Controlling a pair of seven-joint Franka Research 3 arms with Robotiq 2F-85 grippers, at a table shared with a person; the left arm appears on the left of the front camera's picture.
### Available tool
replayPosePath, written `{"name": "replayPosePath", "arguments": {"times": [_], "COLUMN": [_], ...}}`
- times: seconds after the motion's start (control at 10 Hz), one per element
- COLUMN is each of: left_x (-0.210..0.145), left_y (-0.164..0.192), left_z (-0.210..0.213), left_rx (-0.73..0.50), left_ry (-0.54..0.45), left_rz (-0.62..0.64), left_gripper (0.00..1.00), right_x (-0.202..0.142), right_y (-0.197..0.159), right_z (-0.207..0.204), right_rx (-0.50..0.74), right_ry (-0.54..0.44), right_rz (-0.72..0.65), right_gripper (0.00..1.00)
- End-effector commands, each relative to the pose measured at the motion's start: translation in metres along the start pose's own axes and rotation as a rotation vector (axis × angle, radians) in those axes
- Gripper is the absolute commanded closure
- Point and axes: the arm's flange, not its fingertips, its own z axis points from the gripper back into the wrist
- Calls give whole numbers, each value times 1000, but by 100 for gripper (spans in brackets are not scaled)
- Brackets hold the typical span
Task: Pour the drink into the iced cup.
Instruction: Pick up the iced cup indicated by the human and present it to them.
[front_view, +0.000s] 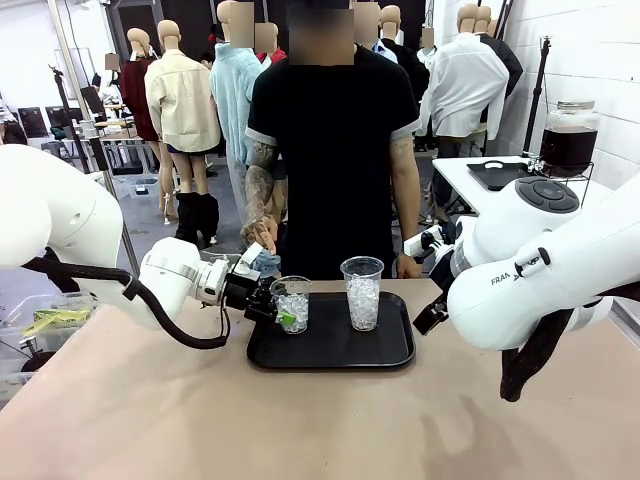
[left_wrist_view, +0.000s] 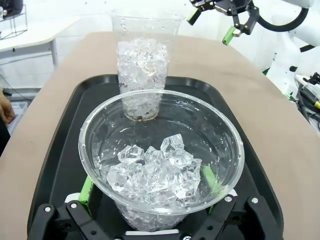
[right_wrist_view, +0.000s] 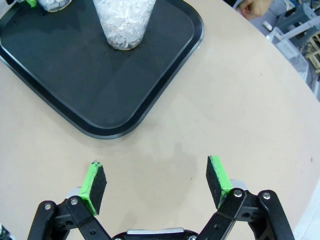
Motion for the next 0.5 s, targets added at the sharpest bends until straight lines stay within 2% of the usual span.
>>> {"name": "replayPosePath", "arguments": {"times": [0.0,0.1,0.4], "left_x": [-1,-2,-2], "left_y": [8,8,9], "left_z": [-2,-3,-3], "left_rx": [1,0,-7], "left_ry": [-36,-35,-49], "left_rz": [-23,-15,-13], "left_gripper": [3,18,18], "right_x": [0,0,0], "right_y": [1,1,1], "right_z": [0,0,0], "right_rx": [1,1,1], "right_ry": [0,0,0], "right_rz": [0,0,0], "right_gripper": [0,0,0]}}
